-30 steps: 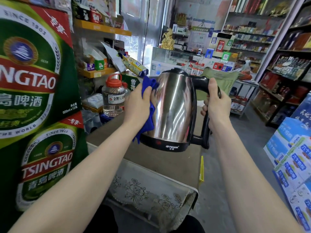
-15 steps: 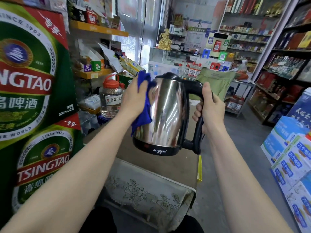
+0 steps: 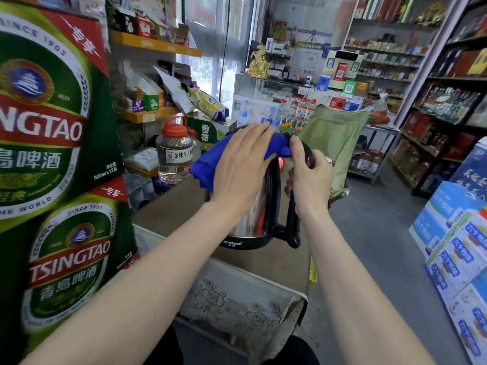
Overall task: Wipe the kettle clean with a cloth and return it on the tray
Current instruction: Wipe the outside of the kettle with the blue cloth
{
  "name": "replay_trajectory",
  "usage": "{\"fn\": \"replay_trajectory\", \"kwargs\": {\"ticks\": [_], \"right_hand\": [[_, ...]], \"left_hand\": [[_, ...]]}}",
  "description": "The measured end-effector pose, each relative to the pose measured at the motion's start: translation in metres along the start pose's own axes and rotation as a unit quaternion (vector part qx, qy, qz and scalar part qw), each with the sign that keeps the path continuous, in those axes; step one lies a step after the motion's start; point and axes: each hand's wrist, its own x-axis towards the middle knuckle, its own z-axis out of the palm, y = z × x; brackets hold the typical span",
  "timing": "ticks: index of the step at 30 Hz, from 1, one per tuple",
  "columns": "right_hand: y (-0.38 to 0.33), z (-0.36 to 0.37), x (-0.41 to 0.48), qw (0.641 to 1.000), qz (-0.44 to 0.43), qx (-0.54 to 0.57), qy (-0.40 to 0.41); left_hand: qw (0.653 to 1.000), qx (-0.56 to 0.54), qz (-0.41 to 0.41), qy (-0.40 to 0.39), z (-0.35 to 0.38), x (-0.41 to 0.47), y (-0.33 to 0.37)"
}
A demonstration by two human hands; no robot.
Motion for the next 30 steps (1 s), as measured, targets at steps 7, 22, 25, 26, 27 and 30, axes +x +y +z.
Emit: {"fn": "replay_trajectory", "kwargs": {"ticks": [7, 22, 25, 26, 27, 30], "right_hand": [[0.020, -0.002, -0.011, 0.996, -0.033, -0.010, 0.083], [0.061, -0.001, -0.056, 0.998, 0.011, -0.057, 0.020], [0.064, -0.011, -0.062, 0.998, 0.023, -0.057, 0.009], [0.065, -0.014, -0.063, 0.998, 0.032, -0.061, 0.004], [0.065, -0.017, -0.064, 0.997, 0.044, -0.064, -0.007], [0.063, -0.022, -0.062, 0.992, 0.041, -0.121, -0.016]], "left_hand": [[0.996, -0.077, 0.020, -0.026, 0.030, -0.072, -0.008], [0.778, -0.428, -0.460, 0.001, 0.003, -0.063, -0.036], [0.701, -0.527, -0.479, 0.023, -0.012, -0.042, -0.030], [0.693, -0.542, -0.475, 0.017, -0.017, -0.037, -0.026], [0.688, -0.555, -0.466, 0.006, -0.021, -0.032, -0.023], [0.697, -0.575, -0.426, -0.039, -0.032, -0.023, -0.015]]}}
